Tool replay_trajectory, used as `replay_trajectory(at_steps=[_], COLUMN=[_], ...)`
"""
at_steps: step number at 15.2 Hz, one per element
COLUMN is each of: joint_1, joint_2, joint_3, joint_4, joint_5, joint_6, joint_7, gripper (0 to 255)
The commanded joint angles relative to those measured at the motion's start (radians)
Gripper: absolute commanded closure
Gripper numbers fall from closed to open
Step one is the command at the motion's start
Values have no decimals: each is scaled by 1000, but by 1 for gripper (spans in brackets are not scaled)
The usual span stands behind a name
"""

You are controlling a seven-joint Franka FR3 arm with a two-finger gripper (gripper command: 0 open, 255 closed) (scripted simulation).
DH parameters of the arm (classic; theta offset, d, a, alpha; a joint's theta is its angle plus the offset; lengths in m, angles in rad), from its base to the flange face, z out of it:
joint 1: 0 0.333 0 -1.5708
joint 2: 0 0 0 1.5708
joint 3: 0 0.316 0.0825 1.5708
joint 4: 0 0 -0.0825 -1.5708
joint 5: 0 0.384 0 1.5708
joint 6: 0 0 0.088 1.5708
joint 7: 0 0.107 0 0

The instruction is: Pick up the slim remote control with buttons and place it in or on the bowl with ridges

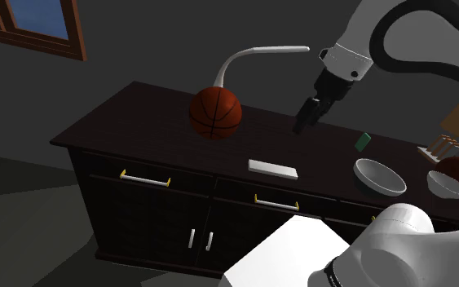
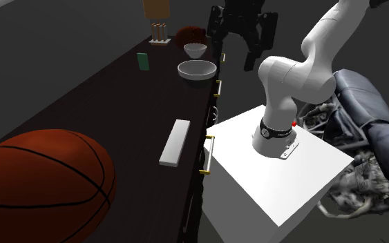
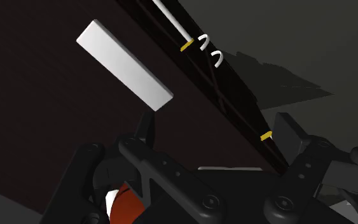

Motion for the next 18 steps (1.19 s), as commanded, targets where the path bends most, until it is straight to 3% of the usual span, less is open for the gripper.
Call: replay_trajectory(at_steps=[1, 9, 18], joint_1=[0, 25, 53], joint_2=[0, 97, 344], joint_3=[0, -132, -280], joint_4=[0, -156, -220], joint_5=[0, -79, -144], joint_6=[0, 207, 468], joint_7=[0, -263, -559], gripper=[0, 0, 0])
